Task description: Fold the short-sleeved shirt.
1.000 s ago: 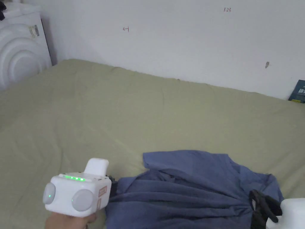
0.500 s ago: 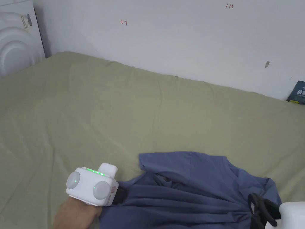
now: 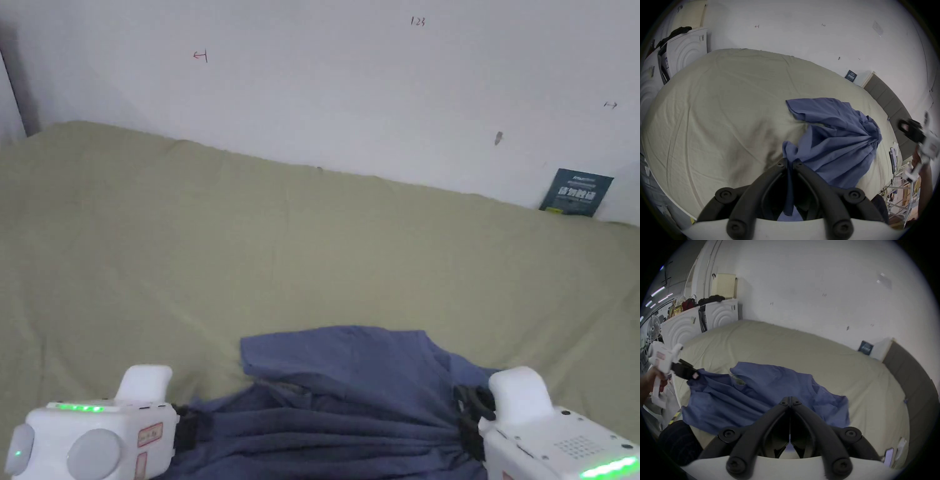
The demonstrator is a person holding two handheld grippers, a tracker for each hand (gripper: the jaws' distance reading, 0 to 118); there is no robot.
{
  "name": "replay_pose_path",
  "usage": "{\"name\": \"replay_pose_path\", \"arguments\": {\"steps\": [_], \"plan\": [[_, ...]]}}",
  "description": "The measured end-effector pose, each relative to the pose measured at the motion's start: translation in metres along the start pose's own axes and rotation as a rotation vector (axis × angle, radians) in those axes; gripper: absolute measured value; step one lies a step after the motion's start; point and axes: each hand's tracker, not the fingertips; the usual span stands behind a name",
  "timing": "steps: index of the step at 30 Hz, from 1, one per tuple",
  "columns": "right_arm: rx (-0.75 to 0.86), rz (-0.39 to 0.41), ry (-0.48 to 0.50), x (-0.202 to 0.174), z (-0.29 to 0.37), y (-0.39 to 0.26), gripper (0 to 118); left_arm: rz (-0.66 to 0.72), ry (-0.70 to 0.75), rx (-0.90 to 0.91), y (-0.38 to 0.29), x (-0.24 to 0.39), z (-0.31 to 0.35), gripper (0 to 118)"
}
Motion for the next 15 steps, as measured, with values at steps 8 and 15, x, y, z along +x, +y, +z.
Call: {"name": "replay_pose_path", "arguments": {"steps": [8, 15], "plan": [[-0.216, 0.1, 0.02, 0.028, -0.185, 0.061, 115, 0.017, -0.005, 0.015, 0.005, 0.004, -0.001, 2], [-0.313, 0.107, 0.045, 0.032, -0.28, 0.089, 115, 0.043, 0.004, 0.012, 0.006, -0.004, 0.004, 2]]}}
